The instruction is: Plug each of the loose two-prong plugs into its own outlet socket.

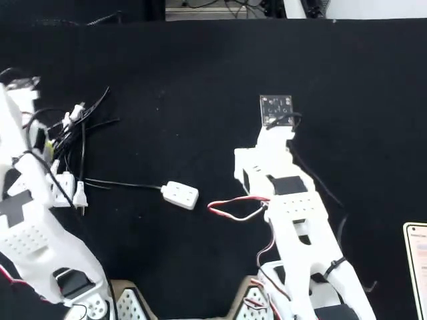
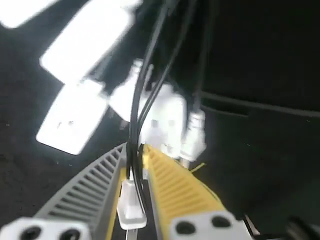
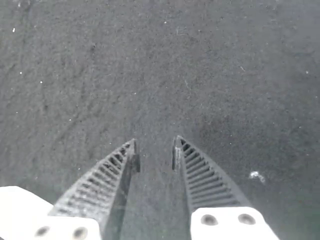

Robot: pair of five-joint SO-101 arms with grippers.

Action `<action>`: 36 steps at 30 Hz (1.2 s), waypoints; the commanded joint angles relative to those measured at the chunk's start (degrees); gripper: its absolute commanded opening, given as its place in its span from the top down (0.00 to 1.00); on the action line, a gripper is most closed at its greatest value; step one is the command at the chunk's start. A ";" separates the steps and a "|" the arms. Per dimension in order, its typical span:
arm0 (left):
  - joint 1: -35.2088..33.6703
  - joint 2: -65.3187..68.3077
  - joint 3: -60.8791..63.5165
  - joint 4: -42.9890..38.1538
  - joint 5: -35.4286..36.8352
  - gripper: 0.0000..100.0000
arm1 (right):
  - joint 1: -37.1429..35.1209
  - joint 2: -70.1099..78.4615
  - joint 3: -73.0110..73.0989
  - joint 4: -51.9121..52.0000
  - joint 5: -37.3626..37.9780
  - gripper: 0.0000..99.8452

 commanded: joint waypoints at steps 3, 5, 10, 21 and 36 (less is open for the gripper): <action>7.60 -12.31 -3.03 1.41 4.31 0.97 | 0.97 -1.10 -0.40 -1.49 0.09 0.88; 10.07 -16.62 -2.95 1.41 4.40 0.97 | 0.97 -1.10 -0.40 -1.49 0.09 0.88; 16.84 -22.51 -2.95 1.23 8.35 0.97 | 1.05 -1.10 -0.40 -1.49 0.09 0.88; 31.25 -10.29 -3.03 -8.88 23.21 0.97 | 1.41 -1.10 -0.40 -1.49 0.09 0.88; 32.84 0.70 -4.09 -12.40 24.88 0.78 | 1.41 -1.10 -0.48 -1.58 0.09 0.88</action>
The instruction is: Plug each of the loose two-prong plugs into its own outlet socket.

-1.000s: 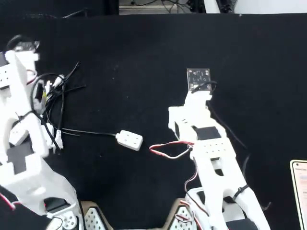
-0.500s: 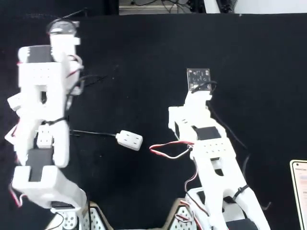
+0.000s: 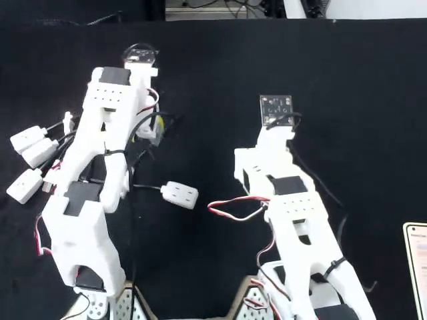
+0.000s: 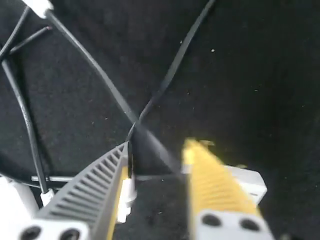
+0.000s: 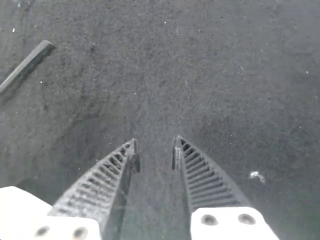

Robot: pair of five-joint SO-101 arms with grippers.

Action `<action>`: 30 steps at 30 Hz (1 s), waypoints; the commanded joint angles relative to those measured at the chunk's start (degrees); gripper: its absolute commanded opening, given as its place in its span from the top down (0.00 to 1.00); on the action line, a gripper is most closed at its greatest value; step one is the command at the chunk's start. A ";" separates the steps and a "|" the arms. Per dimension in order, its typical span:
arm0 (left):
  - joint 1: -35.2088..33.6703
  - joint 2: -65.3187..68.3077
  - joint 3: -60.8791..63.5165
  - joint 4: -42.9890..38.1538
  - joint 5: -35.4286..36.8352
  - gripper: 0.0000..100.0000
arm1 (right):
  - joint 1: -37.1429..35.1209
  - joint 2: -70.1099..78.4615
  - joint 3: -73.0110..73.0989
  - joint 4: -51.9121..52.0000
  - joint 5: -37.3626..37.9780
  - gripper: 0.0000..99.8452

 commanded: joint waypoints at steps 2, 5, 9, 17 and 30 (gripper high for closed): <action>-4.26 -0.62 -5.23 0.79 0.18 0.80 | 1.23 -1.10 -0.40 -1.58 0.09 0.88; -7.78 -0.09 -4.35 0.35 -1.49 0.80 | 1.14 -1.10 -0.40 -1.58 0.09 0.88; -10.95 2.02 -1.54 -5.10 -4.22 0.79 | 1.14 -1.10 -0.40 -1.67 0.09 0.88; -8.13 7.12 -1.45 -11.52 3.78 0.73 | 1.05 -1.10 -0.40 -1.67 0.09 0.88; -6.81 16.44 -6.81 -13.01 7.65 0.95 | 1.05 -1.10 -0.48 -1.67 0.09 0.88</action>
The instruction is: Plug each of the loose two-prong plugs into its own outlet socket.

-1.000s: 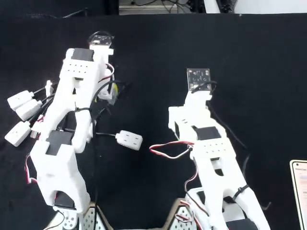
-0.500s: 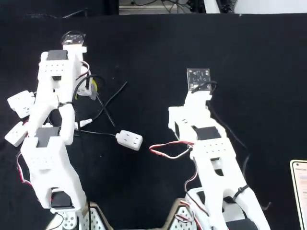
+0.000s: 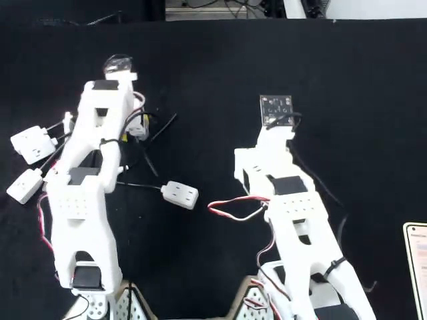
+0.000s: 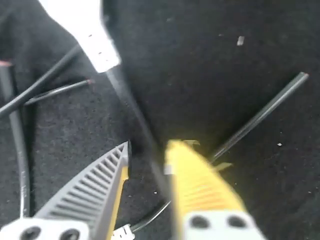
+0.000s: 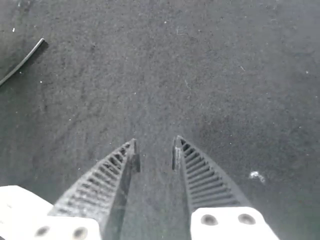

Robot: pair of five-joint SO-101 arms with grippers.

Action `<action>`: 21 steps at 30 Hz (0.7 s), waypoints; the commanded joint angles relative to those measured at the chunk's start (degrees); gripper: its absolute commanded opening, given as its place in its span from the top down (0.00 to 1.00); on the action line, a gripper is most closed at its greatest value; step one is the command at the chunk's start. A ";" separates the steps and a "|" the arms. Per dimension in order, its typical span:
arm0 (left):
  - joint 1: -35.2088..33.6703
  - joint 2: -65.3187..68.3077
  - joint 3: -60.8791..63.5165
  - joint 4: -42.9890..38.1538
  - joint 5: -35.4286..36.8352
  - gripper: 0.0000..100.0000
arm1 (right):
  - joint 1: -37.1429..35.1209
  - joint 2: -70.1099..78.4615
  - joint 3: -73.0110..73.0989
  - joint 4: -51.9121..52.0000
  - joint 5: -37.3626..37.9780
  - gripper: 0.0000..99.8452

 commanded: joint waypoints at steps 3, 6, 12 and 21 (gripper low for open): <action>0.75 -1.41 -7.16 6.33 0.79 0.97 | 1.05 -1.10 -0.48 -1.67 0.09 0.88; 2.15 -3.78 -10.95 11.78 0.26 0.97 | 1.41 -1.10 -0.66 -1.49 0.09 0.88; 7.08 -9.32 -13.23 19.78 -2.64 0.97 | 2.99 -1.10 -0.66 -1.41 -3.25 0.88; 15.16 -17.58 -12.97 26.29 -4.13 0.97 | 13.80 -1.19 -2.07 -1.32 -12.31 0.88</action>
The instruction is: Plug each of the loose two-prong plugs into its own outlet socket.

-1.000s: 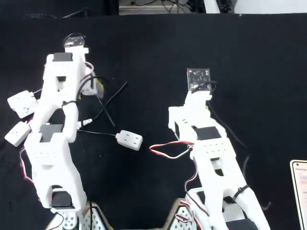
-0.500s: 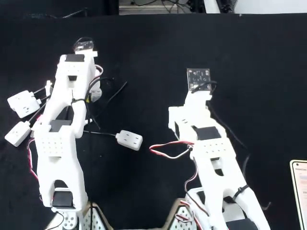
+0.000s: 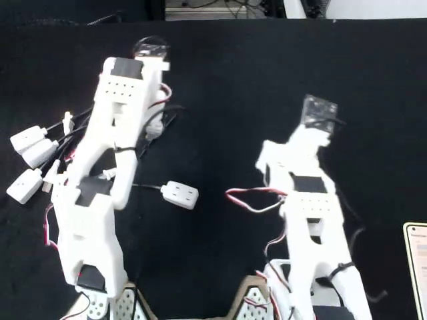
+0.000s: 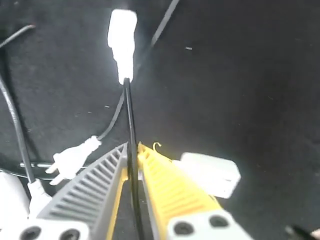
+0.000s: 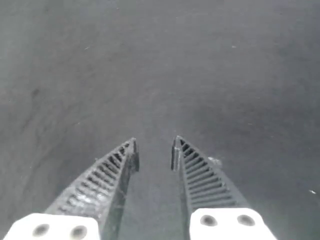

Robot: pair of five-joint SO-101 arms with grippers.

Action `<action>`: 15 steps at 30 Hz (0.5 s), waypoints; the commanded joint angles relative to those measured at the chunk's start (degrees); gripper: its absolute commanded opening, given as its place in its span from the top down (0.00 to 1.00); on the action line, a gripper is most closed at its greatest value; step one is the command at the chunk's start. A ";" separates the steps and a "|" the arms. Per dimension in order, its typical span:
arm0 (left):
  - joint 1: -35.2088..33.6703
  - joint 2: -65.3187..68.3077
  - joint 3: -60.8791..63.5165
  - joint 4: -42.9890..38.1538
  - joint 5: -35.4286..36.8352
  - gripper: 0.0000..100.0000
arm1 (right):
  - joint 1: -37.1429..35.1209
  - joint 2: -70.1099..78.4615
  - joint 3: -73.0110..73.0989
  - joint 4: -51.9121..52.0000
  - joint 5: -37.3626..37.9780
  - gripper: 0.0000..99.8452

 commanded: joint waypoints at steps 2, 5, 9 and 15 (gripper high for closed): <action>6.55 -7.21 -3.21 1.14 -0.88 0.97 | 2.11 -1.19 -2.07 -1.41 -1.32 0.88; 11.30 -10.29 -3.21 0.88 -0.88 0.97 | 2.11 -1.19 -2.07 -1.49 -1.23 0.88; 16.31 -13.45 -3.03 -0.26 -0.88 0.97 | 2.11 -1.19 -2.07 -1.58 -1.23 0.88; 17.27 -13.80 0.75 -1.76 -0.97 0.87 | 2.11 -1.19 -2.07 -1.58 -1.14 0.88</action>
